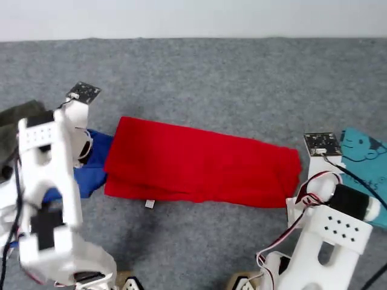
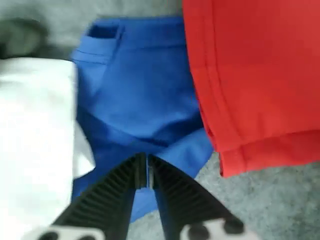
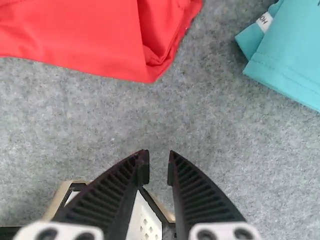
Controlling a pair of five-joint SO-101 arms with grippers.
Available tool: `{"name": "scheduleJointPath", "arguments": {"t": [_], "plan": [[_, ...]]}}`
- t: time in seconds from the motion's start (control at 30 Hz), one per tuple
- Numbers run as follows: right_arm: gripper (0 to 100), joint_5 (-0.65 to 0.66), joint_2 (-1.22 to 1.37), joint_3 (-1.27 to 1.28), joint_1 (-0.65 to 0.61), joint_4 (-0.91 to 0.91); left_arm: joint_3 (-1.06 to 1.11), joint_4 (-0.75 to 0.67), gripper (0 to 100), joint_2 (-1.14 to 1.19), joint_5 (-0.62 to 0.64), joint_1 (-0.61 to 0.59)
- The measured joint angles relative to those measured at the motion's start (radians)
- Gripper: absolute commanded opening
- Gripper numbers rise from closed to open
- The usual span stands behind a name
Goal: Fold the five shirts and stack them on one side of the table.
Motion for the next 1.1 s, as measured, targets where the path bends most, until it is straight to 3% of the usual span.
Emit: {"name": "scheduleJointPath", "arguments": {"t": [0.2,0.67,0.9,1.1], "plan": [[7.9,0.000,0.000,0.000,0.000,0.000,-0.264,0.133,14,0.359,-0.031,0.000],[7.9,0.003,0.000,0.000,0.000,0.000,-0.795,0.315,14,0.712,-0.097,-0.215],[7.9,0.003,0.000,0.000,0.000,0.000,-0.922,0.336,14,0.724,-0.107,-0.315],[7.9,0.003,0.000,0.000,0.000,0.000,-0.789,0.328,15,0.519,-0.103,-0.269]]}}
